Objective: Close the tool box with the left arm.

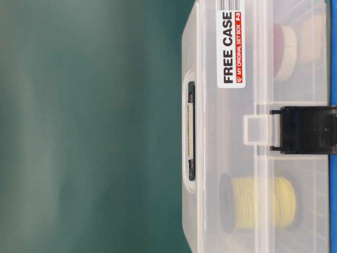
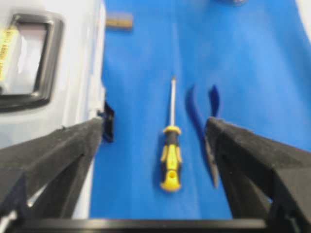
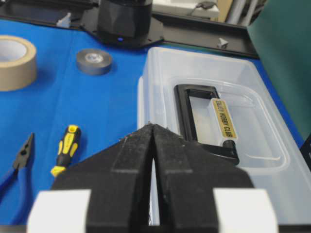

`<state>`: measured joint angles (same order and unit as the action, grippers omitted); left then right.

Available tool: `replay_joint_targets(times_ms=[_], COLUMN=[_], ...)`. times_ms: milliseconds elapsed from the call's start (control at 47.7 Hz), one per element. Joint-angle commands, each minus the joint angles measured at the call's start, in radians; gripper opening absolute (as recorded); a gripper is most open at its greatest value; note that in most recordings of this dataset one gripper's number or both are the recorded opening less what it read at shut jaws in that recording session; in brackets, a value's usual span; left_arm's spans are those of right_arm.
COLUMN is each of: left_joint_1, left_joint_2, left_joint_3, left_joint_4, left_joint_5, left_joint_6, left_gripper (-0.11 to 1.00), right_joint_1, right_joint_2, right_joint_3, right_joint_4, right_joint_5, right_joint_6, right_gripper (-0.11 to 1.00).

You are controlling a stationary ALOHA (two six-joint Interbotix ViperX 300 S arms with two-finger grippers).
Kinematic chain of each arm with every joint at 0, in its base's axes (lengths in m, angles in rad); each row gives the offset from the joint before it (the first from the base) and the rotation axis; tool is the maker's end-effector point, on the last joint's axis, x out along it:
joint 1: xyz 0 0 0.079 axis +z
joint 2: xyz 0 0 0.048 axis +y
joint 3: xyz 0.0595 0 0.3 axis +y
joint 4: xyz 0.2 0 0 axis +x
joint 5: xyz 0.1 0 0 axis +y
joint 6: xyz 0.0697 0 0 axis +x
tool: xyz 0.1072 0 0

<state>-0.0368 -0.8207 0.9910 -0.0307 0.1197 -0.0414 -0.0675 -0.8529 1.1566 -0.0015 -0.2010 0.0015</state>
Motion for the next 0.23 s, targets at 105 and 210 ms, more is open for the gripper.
replay_joint_targets(times_ms=[105, 210], left_joint_1=[0.002, 0.002], left_joint_2=[-0.138, -0.179], left_joint_3=[0.196, 0.276], left_joint_4=[0.003, 0.000], left_joint_5=[-0.244, -0.321], left_joint_6=[0.003, 0.000], left_gripper=[0.91, 0.91], right_joint_1=[-0.002, -0.002], right_joint_2=[-0.002, -0.002], right_joint_3=[-0.014, -0.014], right_joint_4=[-0.002, 0.000], right_joint_5=[-0.006, -0.008], right_joint_6=[0.002, 0.002], right_gripper=[0.00, 0.00])
